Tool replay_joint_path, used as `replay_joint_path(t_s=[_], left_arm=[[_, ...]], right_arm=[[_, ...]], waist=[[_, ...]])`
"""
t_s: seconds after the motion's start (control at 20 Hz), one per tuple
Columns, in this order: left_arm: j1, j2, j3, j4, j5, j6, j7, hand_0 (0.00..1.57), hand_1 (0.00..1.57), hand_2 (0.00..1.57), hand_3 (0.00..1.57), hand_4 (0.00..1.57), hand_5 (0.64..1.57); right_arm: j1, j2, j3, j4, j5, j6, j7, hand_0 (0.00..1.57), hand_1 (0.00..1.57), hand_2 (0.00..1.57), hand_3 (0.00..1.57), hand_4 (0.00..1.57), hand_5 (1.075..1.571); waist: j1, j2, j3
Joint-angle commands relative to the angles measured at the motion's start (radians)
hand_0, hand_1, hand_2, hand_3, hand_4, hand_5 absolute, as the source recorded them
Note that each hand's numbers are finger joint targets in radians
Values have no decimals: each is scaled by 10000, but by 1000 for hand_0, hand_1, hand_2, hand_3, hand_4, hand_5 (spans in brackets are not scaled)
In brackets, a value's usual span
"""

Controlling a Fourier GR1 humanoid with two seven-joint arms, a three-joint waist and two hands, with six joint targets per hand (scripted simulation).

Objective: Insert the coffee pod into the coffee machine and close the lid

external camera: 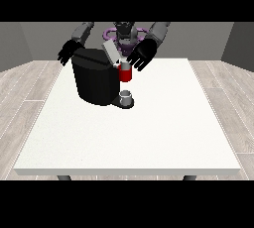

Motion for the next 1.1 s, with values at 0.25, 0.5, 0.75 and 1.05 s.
replay_joint_path(t_s=[0.25, 0.5, 0.75, 1.05], left_arm=[[6, -569, -148, -8, -69, -103, 88, 1196, 1196, 1240, 1142, 466, 1571], [53, -316, -248, 35, -387, 105, 109, 1152, 1152, 1178, 1020, 450, 1571], [133, -234, -208, 46, -338, -244, 16, 1056, 1056, 1108, 937, 393, 1571], [-252, -218, -140, -73, -424, -74, 140, 1064, 1064, 1117, 952, 360, 1571]], right_arm=[[-527, -139, -396, 346, -246, -64, 165, 0, 0, 0, 0, 446, 1571], [-87, -250, -171, 193, 14, -43, 352, 0, 0, 0, 0, 364, 1571], [133, -56, -152, 173, -112, -23, 44, 0, 0, 0, 0, 401, 1571], [-343, -295, -570, 329, -466, 138, -1, 0, 0, 0, 0, 477, 1571]], waist=[[282, 61, -3], [62, -92, -3], [210, -366, -3], [135, -63, -1]])
